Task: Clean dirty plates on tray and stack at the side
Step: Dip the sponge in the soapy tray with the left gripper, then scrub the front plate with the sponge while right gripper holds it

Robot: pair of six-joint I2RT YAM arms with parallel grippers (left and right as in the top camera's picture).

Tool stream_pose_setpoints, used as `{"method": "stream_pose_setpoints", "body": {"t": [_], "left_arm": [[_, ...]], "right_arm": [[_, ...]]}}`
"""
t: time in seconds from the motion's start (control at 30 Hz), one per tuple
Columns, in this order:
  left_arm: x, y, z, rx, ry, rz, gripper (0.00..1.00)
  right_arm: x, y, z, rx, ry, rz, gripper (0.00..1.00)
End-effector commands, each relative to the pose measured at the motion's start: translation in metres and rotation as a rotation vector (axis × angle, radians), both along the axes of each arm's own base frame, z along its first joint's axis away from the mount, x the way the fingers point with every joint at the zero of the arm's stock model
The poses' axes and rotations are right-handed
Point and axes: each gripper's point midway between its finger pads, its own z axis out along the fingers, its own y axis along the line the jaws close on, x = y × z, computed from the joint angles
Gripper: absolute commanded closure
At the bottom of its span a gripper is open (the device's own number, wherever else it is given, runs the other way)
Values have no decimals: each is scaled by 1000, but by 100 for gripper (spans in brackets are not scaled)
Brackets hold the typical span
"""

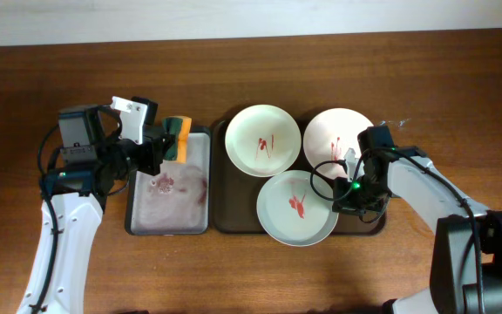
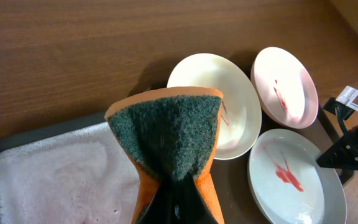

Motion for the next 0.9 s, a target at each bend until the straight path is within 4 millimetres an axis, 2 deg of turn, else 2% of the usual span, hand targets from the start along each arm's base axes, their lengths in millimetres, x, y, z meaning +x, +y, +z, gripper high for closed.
{"method": "stream_pose_setpoints", "body": {"t": [0.0,0.13,0.23,0.33,0.37,0.43,0.47,0.5,0.57,0.67,0.77,0.83,0.87], "left_arm": [[-1,-3,13,-8,-39,-27,100],[-1,0,9,8,-29,-13,100],[-1,14,-10,70,44,56,100],[-6,32,-49,149,201,175,100],[-10,39,-73,188,296,245,100],[-14,43,-92,222,373,301,100],[-17,44,-111,250,452,358,100],[-21,40,-125,269,504,373,100],[-25,28,-136,284,537,341,100],[-29,25,-139,395,528,359,100],[-30,10,-134,420,516,317,100],[-27,-1,-121,424,505,288,100],[-23,-15,-106,409,486,253,100]], "right_arm": [[5,0,1,5,-6,-5,96],[5,0,1,6,-6,-5,96],[5,0,1,6,-7,-5,96],[5,0,1,6,-7,-5,96],[6,0,1,6,-7,-5,96],[6,0,1,6,-7,-5,96],[6,0,1,6,-7,-5,96],[5,0,1,5,-7,-5,96],[5,0,1,6,-7,-5,96],[6,0,1,6,-7,-5,96],[6,0,1,6,-8,-5,96],[6,0,1,6,-8,-5,96],[6,0,1,6,-8,-5,96]]}}
